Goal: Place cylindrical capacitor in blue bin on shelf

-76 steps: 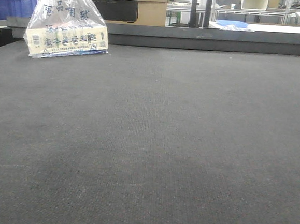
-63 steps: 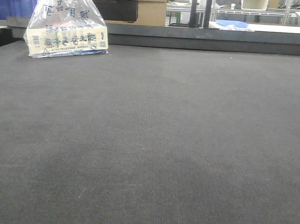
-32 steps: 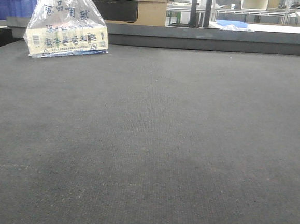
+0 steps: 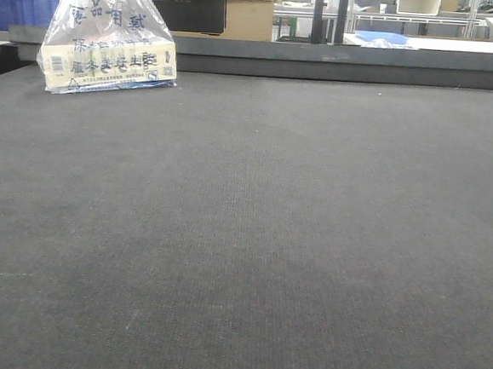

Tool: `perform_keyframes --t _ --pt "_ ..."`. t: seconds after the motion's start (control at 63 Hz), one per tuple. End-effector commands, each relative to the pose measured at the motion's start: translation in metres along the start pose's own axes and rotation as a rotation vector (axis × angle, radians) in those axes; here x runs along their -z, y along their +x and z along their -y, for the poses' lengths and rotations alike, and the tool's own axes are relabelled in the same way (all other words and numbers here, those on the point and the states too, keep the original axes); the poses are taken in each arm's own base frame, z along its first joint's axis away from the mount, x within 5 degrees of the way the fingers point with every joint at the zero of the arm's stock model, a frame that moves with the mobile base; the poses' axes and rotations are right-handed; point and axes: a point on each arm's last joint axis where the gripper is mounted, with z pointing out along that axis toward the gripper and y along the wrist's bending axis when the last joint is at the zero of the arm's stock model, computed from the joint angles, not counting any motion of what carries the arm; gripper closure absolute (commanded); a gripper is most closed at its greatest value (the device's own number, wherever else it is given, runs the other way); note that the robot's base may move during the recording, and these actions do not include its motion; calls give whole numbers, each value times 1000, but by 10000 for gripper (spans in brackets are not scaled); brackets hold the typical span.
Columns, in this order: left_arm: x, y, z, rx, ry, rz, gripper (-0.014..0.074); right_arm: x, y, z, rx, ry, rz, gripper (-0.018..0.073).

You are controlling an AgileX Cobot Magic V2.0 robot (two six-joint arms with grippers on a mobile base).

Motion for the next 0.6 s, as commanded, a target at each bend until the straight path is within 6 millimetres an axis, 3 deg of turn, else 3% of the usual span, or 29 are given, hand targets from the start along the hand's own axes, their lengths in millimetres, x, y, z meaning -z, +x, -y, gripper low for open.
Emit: perform_keyframes --t 0.0,0.127,0.222,0.413,0.587 --pt "2 -27 -3 -21 -8 -26 708 6 -23 -1 31 9 -36 721" --pt "-10 -60 -7 -19 -3 -182 708 2 -61 -3 38 15 -68 721" --pt "-27 -75 -9 -19 4 -335 708 -13 -79 -4 37 22 -190 721" --pt "-84 -98 -11 -21 22 -709 708 -58 -114 -6 36 40 -471 721" --pt "-135 -106 -12 -21 32 -895 708 -101 -131 -7 29 45 -623 721"
